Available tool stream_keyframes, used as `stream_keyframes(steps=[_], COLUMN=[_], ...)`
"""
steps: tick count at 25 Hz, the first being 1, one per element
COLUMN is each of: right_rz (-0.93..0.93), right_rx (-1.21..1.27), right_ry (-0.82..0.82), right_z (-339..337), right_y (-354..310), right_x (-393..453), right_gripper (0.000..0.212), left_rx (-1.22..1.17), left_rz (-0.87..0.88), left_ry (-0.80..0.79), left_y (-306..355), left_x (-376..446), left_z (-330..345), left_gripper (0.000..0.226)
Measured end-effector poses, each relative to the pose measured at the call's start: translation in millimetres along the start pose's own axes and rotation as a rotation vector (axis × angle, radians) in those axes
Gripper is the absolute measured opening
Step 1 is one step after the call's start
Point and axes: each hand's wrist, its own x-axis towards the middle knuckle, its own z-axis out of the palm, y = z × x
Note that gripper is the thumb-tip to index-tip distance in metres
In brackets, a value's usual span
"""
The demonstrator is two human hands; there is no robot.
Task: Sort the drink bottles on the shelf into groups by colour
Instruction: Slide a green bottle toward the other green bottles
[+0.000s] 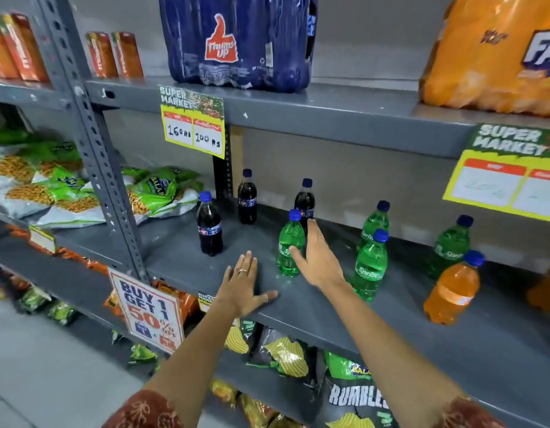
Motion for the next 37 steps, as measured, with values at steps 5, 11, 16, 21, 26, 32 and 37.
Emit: stream_keyframes(steps=[5,11,16,21,26,32,37], right_rz=[0.123,0.134,0.113,0.078,0.099,0.121,0.198], right_rx=[0.152,0.252,0.279,0.278,0.28,0.225,0.18], right_ry=[-0.005,-0.004,-0.037,-0.035,-0.007,0.098,0.202], right_z=[3,12,-1,-24,-54,-101,-138], right_y=[2,1,6,19,42,82,123], right_x=[17,18,-2,-46,-89,-142,-174], right_gripper=[0.078,0.056,0.054,0.053,0.053,0.054,0.05], left_rx=[0.065,0.084,0.096,0.083,0.09,0.068,0.066], left_rz=[0.004,0.004,0.006,0.014,0.059,0.188,0.253], left_ry=[-0.036,-0.022,-0.057,-0.103,-0.133,-0.146,-0.127], left_y=[5,0,5,29,70,141,190], left_x=[3,7,2,-19,-37,-53,-58], left_z=[13,17,12,14,27,47,61], left_gripper=[0.104,0.121,0.115,0.118,0.12,0.095,0.078])
